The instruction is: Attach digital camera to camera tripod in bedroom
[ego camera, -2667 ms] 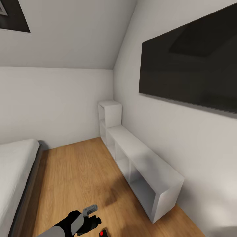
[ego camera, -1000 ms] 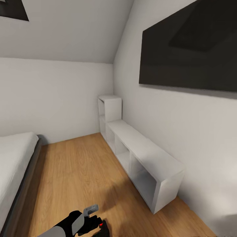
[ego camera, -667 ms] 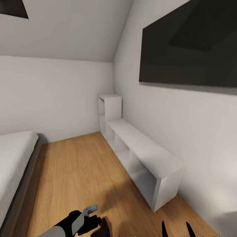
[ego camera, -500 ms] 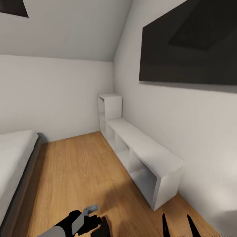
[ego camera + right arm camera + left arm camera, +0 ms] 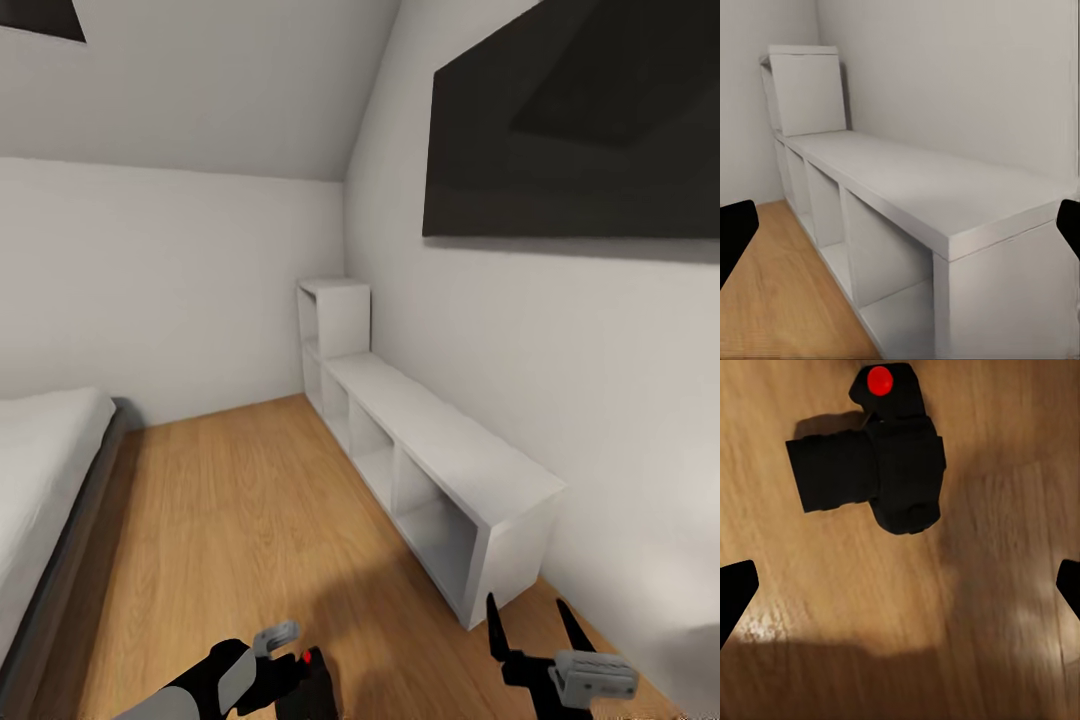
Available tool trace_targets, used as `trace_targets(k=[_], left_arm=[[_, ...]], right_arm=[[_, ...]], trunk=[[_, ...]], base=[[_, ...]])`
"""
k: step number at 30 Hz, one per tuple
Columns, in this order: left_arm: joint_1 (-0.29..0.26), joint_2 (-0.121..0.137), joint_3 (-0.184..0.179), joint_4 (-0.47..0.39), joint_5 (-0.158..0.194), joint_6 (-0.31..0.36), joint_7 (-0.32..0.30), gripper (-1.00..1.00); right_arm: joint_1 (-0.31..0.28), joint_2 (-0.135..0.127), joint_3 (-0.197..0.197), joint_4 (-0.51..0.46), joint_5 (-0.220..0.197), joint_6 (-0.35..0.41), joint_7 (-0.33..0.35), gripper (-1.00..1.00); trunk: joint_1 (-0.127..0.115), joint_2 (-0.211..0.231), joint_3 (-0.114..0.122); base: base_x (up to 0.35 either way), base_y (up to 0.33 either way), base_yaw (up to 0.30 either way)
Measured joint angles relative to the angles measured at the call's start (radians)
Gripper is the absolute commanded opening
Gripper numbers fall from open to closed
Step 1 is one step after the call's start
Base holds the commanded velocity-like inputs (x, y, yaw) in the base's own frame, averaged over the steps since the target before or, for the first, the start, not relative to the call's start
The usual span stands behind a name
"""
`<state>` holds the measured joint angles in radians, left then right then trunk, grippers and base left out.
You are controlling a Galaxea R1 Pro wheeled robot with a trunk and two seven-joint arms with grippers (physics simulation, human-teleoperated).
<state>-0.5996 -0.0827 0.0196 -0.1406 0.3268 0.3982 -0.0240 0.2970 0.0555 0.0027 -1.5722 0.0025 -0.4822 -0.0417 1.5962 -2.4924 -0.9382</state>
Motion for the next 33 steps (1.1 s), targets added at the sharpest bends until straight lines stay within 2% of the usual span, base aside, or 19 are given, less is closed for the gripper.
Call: trace_targets(k=[8, 14, 21, 24, 28, 33], left_arm=[[0.0, -0.001, 0.0, 0.002, 0.0, 0.0, 0.0, 1.0], [0.0, -0.002, 0.0, 0.004, 0.001, 0.0, 0.0, 1.0], [0.0, -0.003, 0.0, 0.005, 0.001, 0.0, 0.0, 1.0], [0.0, -0.003, 0.0, 0.006, 0.001, 0.0, 0.0, 1.0], [0.0, -0.003, 0.0, 0.006, 0.001, 0.0, 0.0, 1.0], [0.0, -0.003, 0.0, 0.006, 0.003, 0.0, -0.001, 1.0]], right_arm=[[-0.015, 0.002, 0.0, -0.042, -0.001, 0.124, -0.048, 1.0], [-0.051, 0.001, 0.0, -0.042, -0.004, 0.249, -0.058, 1.0], [-0.093, 0.001, 0.0, -0.009, -0.002, 0.375, -0.062, 1.0], [-0.14, 0.0, 0.0, 0.026, -0.001, 0.448, -0.064, 1.0], [-0.162, 0.0, 0.0, 0.037, -0.001, 0.488, -0.079, 1.0], [-0.168, -0.001, 0.0, 0.04, -0.002, 0.498, -0.102, 1.0]], trunk=[[0.007, -0.009, -0.03], [0.01, -0.01, -0.053], [0.013, -0.012, -0.08], [0.014, -0.013, -0.092], [0.016, -0.014, -0.108], [0.018, -0.015, -0.127]], base=[[0.0, 0.0, 0.0], [0.0, 0.0, 0.0], [0.0, 0.0, 0.0], [0.0, 0.0, 0.0], [0.0, 0.0, 0.0], [0.0, 0.0, 0.0]])
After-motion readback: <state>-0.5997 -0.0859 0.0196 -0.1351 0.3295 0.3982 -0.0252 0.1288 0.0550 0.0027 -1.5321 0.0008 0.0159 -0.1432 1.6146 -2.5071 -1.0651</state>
